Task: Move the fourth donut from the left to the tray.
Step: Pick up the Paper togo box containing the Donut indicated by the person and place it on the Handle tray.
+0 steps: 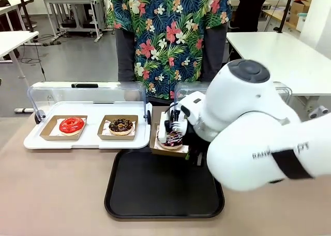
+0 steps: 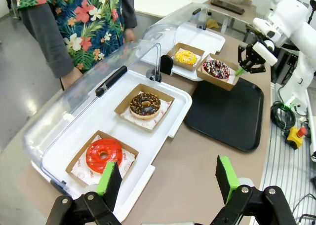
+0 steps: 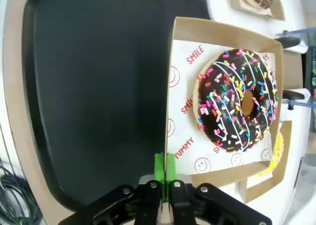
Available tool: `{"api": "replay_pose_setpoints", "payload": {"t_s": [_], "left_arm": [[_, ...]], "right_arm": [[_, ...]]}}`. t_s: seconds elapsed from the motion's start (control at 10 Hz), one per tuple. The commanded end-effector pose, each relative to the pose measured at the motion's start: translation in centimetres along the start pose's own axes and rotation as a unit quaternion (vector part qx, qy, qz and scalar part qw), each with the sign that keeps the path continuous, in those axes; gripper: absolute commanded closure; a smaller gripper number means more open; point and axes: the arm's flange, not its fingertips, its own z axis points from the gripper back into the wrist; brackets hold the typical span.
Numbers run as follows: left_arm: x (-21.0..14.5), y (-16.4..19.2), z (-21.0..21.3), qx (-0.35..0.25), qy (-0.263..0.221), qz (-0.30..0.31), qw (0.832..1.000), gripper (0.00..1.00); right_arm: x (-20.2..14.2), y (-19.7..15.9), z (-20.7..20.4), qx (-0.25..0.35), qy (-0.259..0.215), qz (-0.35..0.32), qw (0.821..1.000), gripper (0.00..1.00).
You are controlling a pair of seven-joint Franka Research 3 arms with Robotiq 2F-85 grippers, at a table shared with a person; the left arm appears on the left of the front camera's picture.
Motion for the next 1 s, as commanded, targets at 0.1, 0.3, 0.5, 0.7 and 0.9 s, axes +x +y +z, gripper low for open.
{"api": "replay_pose_setpoints", "payload": {"t_s": [0.1, 0.3, 0.5, 0.7, 0.9], "left_arm": [[0.3, -0.1, 0.1, -0.002, -0.006, 0.005, 1.0, 0.0], [0.3, -0.1, 0.1, -0.002, -0.006, 0.005, 1.0, 0.0], [0.3, -0.1, 0.1, -0.002, -0.006, 0.005, 1.0, 0.0], [0.3, -0.1, 0.1, -0.002, -0.006, 0.005, 1.0, 0.0], [0.3, -0.1, 0.1, -0.002, -0.006, 0.005, 1.0, 0.0]], "right_arm": [[-2.1, 6.5, -1.7, -0.015, 0.002, -0.002, 1.0, 0.98], [-2.2, 8.0, -2.7, -0.01, 0.002, 0.011, 1.0, 0.98], [-2.7, 9.1, -3.3, -0.005, 0.002, 0.021, 1.0, 0.98], [-3.1, 10.3, -3.7, 0.001, 0.0, 0.028, 1.0, 0.98], [-3.2, 11.1, -3.9, 0.007, 0.005, 0.035, 0.999, 0.98]]}}
